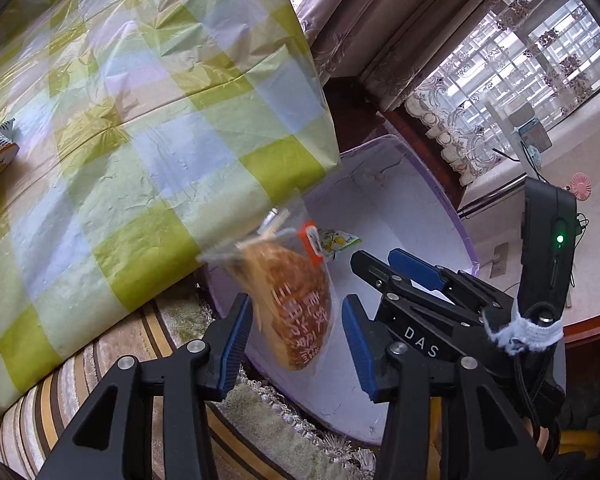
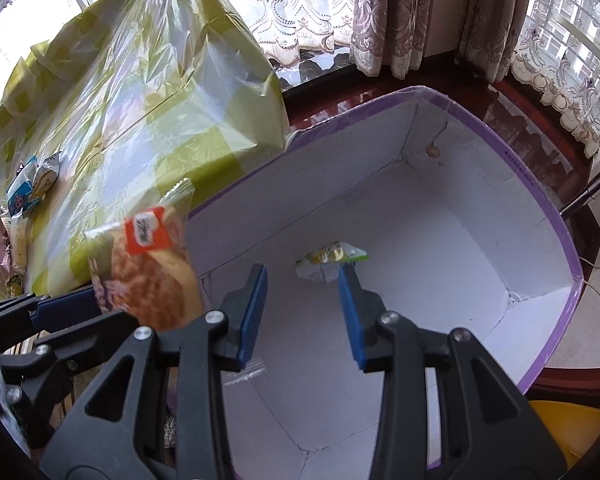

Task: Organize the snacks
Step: 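Carry the bread bag to the white box and release it with the left gripper, then return the left and right grippers to the snack pile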

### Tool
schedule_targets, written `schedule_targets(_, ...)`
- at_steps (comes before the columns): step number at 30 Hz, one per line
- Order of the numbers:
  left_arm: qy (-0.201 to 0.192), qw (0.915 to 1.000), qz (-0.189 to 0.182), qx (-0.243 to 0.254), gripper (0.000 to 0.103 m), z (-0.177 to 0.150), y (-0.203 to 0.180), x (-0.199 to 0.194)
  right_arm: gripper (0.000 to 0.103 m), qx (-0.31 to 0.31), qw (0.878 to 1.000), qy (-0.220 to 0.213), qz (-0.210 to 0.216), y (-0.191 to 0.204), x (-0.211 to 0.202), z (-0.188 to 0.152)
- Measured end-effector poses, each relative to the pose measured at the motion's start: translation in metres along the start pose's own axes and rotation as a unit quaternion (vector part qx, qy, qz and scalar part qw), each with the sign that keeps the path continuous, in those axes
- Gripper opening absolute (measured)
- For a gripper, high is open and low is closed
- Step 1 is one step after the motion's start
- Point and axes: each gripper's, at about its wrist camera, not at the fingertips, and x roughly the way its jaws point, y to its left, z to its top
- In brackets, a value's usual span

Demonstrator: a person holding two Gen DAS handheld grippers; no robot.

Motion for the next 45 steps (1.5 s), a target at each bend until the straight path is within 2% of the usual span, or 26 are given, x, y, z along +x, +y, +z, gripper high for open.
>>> schedule_targets(1,-0.004,1.0000,0.001,-0.006,0.061,0.000,0.003,-0.002,0.054,-0.001,1.000,-0.001,-0.001,0.001,-0.001,0.000)
schedule_targets(2,-0.007,0.9999,0.003,-0.010,0.065,0.000,0.005,-0.004,0.062,-0.002,1.000,-0.004,-0.003,0.002,-0.003,0.000)
schedule_targets(5,-0.024,0.9995,0.016,-0.012,0.070,-0.002,0.009,-0.014,0.072,-0.006,1.000,-0.011,-0.009,0.009,-0.009,0.000)
schedule_targets(8,-0.044,0.9979,0.047,-0.007,0.075,-0.003,0.013,-0.027,0.080,-0.013,1.000,-0.017,-0.017,0.014,-0.013,0.001)
schedule_targets(11,-0.072,0.9939,0.084,0.002,0.078,-0.005,0.020,-0.044,0.085,-0.022,0.999,-0.023,-0.025,0.021,-0.019,0.001)
schedule_targets(13,-0.087,0.9872,0.134,0.002,0.078,-0.008,0.022,-0.053,0.086,-0.033,0.999,-0.025,-0.035,0.028,-0.022,0.002)
schedule_targets(15,-0.106,0.9810,0.162,0.002,0.078,-0.010,0.028,-0.063,0.087,-0.044,0.998,-0.028,-0.041,0.035,-0.026,0.003)
schedule_targets(17,-0.128,0.9764,0.174,0.002,0.078,-0.011,0.032,-0.075,0.088,-0.051,0.997,-0.035,-0.050,0.043,-0.031,0.004)
schedule_targets(20,-0.153,0.9732,0.172,-0.002,0.079,-0.017,0.042,-0.090,0.091,-0.069,0.994,-0.056,-0.060,0.059,-0.041,0.004)
schedule_targets(23,-0.182,0.9644,0.191,-0.016,0.079,-0.028,0.055,-0.107,0.092,-0.089,0.990,-0.088,-0.063,0.077,-0.054,0.004)
schedule_targets(27,-0.186,0.9562,0.225,-0.018,0.079,-0.042,0.073,-0.125,0.092,-0.128,0.985,-0.101,-0.048,0.105,-0.065,0.001)
schedule_targets(29,-0.199,0.9532,0.226,-0.023,0.079,-0.054,0.084,-0.137,0.092,-0.144,0.984,-0.100,-0.024,0.119,-0.070,-0.004)
schedule_targets(32,-0.217,0.9531,0.204,-0.054,0.079,-0.071,0.107,-0.156,0.092,-0.152,0.984,-0.092,0.011,0.140,-0.073,-0.010)
schedule_targets(34,-0.224,0.9499,0.204,-0.077,0.079,-0.081,0.123,-0.166,0.093,-0.159,0.983,-0.086,0.040,0.157,-0.073,-0.016)
schedule_targets(39,-0.237,0.9421,0.182,-0.152,0.079,-0.111,0.173,-0.188,0.093,-0.196,0.976,-0.074,0.063,0.206,-0.069,-0.030)
schedule_targets(45,-0.237,0.9379,0.160,-0.196,0.078,-0.133,0.214,-0.198,0.092,-0.242,0.965,-0.043,0.090,0.258,-0.052,-0.047)
